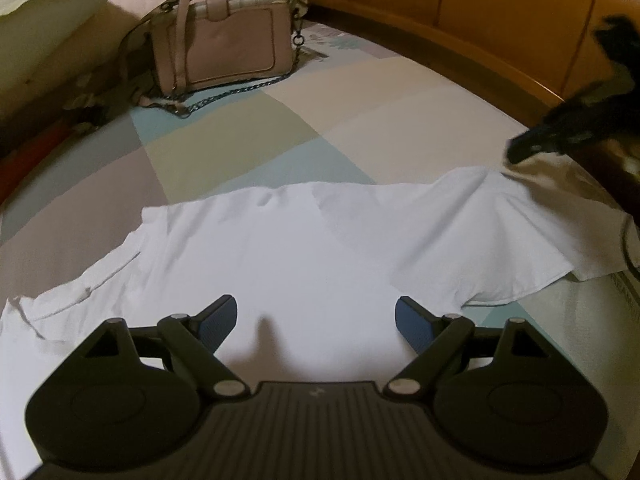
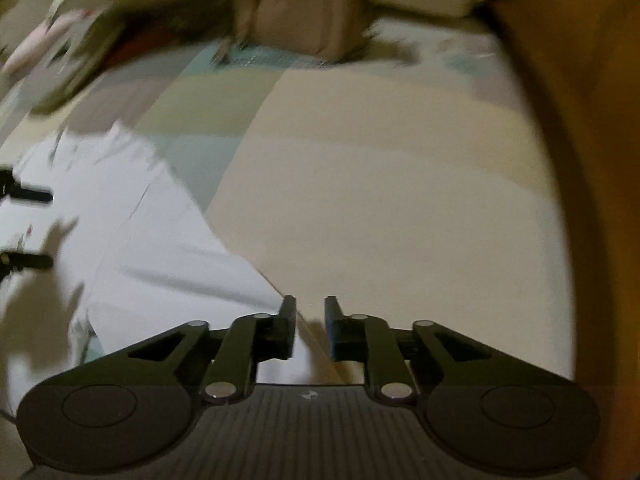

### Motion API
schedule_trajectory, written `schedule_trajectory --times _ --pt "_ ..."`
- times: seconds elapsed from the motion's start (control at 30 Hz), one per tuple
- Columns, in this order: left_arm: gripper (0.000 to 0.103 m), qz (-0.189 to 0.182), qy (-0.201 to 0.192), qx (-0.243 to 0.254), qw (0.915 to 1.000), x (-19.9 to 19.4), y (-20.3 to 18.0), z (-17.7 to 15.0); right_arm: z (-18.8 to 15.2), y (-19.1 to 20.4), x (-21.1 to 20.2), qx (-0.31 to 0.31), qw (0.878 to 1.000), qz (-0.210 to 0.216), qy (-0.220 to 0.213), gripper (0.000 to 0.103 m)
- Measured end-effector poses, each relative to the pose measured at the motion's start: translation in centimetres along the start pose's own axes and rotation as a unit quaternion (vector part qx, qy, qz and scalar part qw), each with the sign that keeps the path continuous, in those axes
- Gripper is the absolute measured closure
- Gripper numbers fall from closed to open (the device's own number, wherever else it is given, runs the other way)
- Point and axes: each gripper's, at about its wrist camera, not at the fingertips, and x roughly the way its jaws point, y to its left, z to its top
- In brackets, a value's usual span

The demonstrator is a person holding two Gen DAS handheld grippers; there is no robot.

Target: Fold clothes

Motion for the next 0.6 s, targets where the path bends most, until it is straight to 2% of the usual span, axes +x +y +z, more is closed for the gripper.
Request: schedule_trajectory --times 0.1,0.2,0.3,0.37,0.47,0.6 --pt "0.017 -0.004 0.0 0.006 1.0 0.1 -0.3 0.1 -3.4 -0.6 -2.5 0.051 0.998 -0.025 -0.008 0.077" --pt "0.017 -0.01 0.0 0.015 0.9998 0.2 -0.7 0.1 -6.6 -2.4 -3.1 0.077 0.995 -0.063 0.021 0.075" --pt "0.017 -0.016 -0.002 0.027 0.9995 0.3 -1.0 0.4 -7.8 -4.8 -3.7 0.104 0.991 -0.081 0.03 0.075" --pt "0.017 -0.018 -0.001 0.032 0.9993 0.7 -1.2 0.7 -6.9 -4.8 -3.8 0.097 0.993 -0.059 0.018 0.075" --pt "0.017 -0.013 0.0 0.026 0.9996 1.1 -1.3 0.9 -3.9 -3.1 -2.5 0.057 0.998 -0.002 0.0 0.075" --pt "0.017 -0.001 0.003 0.012 0.9999 1.2 -1.1 0.7 0.6 0.3 1.1 0.0 0.998 0.064 -0.022 0.065"
